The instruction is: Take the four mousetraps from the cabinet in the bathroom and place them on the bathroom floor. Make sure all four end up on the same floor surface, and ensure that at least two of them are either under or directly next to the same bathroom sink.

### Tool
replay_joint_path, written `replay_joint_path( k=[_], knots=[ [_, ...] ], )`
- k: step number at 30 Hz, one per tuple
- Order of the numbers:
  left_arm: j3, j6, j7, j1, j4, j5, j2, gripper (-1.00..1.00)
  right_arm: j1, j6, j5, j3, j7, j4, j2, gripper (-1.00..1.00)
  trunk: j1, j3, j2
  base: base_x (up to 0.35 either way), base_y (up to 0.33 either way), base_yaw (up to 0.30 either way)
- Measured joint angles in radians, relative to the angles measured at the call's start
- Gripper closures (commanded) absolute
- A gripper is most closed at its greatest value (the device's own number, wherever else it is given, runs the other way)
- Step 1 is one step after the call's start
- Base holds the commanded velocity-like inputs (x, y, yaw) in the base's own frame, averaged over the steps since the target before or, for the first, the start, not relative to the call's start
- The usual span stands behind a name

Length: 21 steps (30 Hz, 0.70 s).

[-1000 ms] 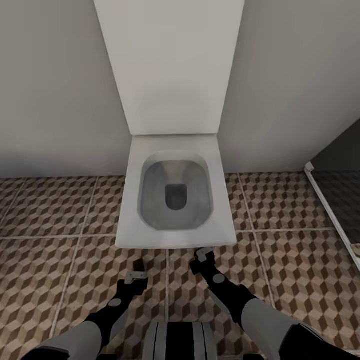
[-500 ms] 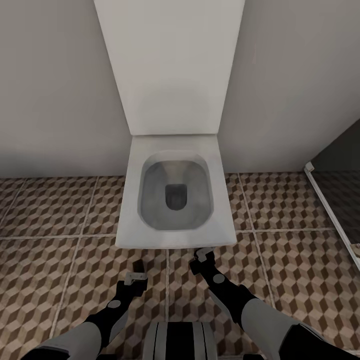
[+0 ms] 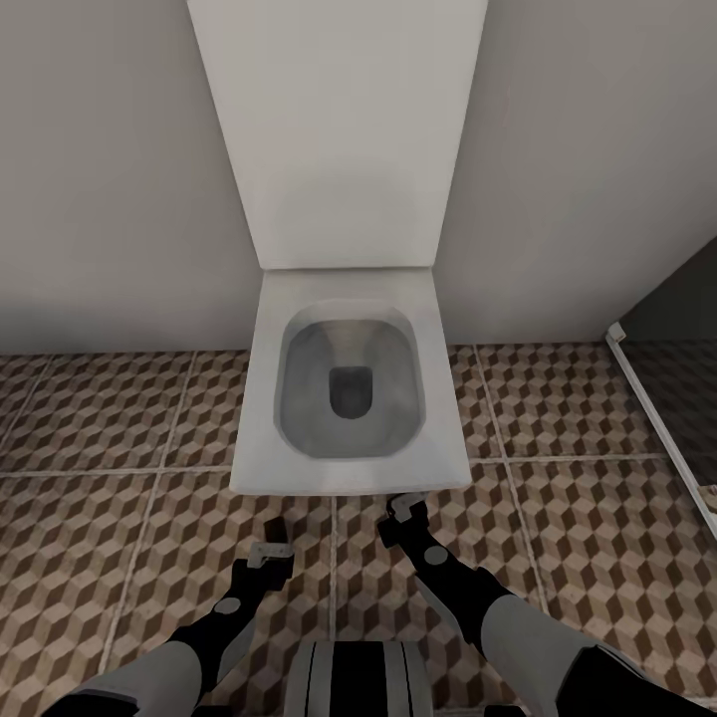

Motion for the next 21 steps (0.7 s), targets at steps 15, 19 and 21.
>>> replay_joint_path(
  k=[15,19,21],
  knots=[
    [0.0,0.0,0.0,0.0,0.0,0.0,-0.001,1.0,0.0,0.0,0.0,0.0,0.0,0.0,0.0,1.0,0.0,0.0,0.0,0.0,0.0,0.0],
    [0.0,0.0,0.0,0.0,0.0,0.0,-0.001,1.0,0.0,0.0,0.0,0.0,0.0,0.0,0.0,1.0,0.0,0.0,0.0,0.0,0.0,0.0],
    [0.0,0.0,0.0,0.0,0.0,0.0,-0.001,1.0,0.0,0.0,0.0,0.0,0.0,0.0,0.0,-1.0,0.0,0.0,0.0,0.0,0.0,0.0]
  ],
)
